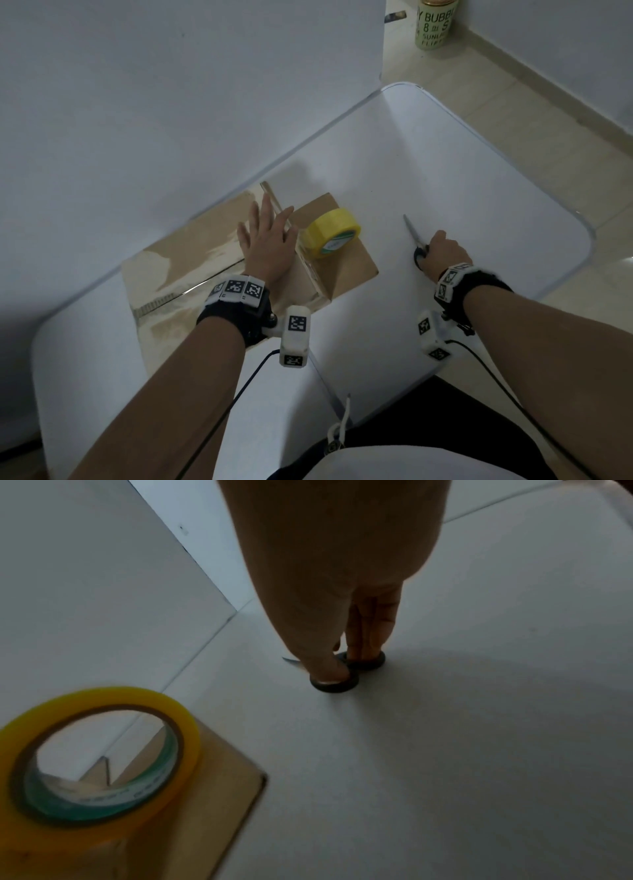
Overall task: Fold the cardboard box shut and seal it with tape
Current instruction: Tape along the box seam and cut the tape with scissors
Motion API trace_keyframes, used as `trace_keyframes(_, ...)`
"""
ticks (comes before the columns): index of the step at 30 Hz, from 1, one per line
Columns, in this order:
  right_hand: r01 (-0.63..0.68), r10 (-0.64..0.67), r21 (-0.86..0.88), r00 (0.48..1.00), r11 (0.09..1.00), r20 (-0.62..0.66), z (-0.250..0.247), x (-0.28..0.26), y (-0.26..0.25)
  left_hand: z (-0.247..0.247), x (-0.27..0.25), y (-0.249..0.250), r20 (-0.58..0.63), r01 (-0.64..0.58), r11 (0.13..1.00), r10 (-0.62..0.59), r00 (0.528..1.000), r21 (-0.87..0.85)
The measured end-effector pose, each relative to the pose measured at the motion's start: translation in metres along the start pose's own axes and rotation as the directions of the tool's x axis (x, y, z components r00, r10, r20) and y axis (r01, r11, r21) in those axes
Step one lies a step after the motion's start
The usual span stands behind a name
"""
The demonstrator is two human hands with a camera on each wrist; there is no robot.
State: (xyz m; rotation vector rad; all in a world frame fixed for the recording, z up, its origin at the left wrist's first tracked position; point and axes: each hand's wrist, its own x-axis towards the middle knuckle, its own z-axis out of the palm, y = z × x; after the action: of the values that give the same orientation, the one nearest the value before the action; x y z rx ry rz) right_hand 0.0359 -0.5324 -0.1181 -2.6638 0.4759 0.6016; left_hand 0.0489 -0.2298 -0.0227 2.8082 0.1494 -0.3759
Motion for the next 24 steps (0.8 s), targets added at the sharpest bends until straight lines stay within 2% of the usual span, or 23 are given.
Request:
trace_keyframes(1,0.002,-0.003,0.046,1.0,0.999,0.012,-0.002,0.0,-0.004,0.0,0.0,0.0,0.0,-0.003,1.0,0.003,1.0,0.002)
trace_keyframes(3,0.001,-0.007,0.249,1.0,0.968,0.026,-0.006,0.001,-0.02,-0.004,0.0,0.001,0.022,-0.004,1.0,0.004,1.0,0.001)
trace_keyframes(6,-0.002,-0.04,0.623,0.998,0.782,0.054,-0.011,0.006,-0.05,-0.015,0.003,0.001,0.061,0.005,0.999,-0.007,0.998,0.034)
trace_keyframes(8,0.016,-0.098,0.741,0.993,0.672,0.068,-0.017,0.01,-0.069,-0.024,0.009,0.002,0.048,-0.014,0.994,0.009,0.999,0.111)
trace_keyframes(11,0.072,-0.174,0.773,0.983,0.63,0.05,-0.022,0.011,-0.091,-0.034,0.029,0.001,0.113,-0.116,0.94,0.083,0.99,0.321)
trace_keyframes(17,0.132,-0.262,0.643,0.958,0.755,0.112,-0.022,0.008,-0.103,-0.05,0.054,0.012,0.304,-0.189,0.856,0.039,0.952,0.481)
trace_keyframes(19,0.202,-0.315,0.631,0.946,0.749,0.071,-0.02,0.004,-0.105,-0.053,0.06,0.016,0.383,-0.262,0.833,0.066,0.921,0.487)
trace_keyframes(21,0.258,-0.318,0.637,0.948,0.727,-0.022,-0.019,0.003,-0.106,-0.055,0.064,0.022,0.449,-0.298,0.842,0.075,0.89,0.45)
trace_keyframes(23,0.238,-0.254,0.672,0.964,0.701,-0.077,-0.02,0.002,-0.108,-0.056,0.066,0.026,0.47,-0.286,0.87,0.072,0.88,0.402)
trace_keyframes(24,0.198,-0.218,0.707,0.974,0.679,-0.063,-0.023,0.002,-0.11,-0.055,0.066,0.029,0.476,-0.277,0.88,0.068,0.877,0.385)
